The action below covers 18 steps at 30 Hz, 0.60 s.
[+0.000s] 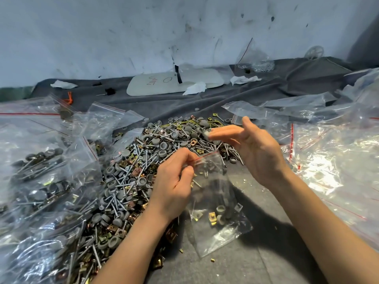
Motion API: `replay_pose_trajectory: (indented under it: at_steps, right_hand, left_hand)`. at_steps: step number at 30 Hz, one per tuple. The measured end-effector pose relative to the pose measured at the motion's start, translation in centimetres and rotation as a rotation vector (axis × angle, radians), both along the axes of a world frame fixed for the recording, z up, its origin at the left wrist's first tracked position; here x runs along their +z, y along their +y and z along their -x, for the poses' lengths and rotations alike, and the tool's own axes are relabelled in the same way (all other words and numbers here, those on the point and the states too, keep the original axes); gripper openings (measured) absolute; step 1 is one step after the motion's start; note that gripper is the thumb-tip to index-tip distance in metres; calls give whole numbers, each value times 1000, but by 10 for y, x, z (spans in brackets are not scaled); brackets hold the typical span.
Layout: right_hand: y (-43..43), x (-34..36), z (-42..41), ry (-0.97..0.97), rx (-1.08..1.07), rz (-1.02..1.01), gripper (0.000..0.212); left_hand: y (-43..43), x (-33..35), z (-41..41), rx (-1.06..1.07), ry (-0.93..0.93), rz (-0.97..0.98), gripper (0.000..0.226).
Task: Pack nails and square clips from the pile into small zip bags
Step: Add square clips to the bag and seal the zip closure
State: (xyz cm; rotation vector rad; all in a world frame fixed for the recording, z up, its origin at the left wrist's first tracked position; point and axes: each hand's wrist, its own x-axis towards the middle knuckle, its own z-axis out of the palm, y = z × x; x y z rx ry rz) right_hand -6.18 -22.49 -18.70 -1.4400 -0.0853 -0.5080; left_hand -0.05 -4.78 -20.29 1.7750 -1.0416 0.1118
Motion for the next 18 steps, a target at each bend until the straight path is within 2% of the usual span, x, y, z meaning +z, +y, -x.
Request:
replay_pose_trajectory:
  at_steps: [6, 13, 16, 18]
  right_hand:
    - [6, -2, 1, 123, 35, 68, 63]
    - [4, -2, 1, 101, 33, 64, 58]
    - [2, -5, -2, 68, -121, 48, 51]
    - [-4, -9, -6, 140, -309, 183, 48]
  left_hand:
    - [-1, 1, 1, -21, -34, 26, 10]
    - [-1, 0, 0, -46, -50, 32, 12]
    - [-1, 1, 1, -41, -56, 57, 13]
    - [-1, 2, 1, -36, -48, 92, 16]
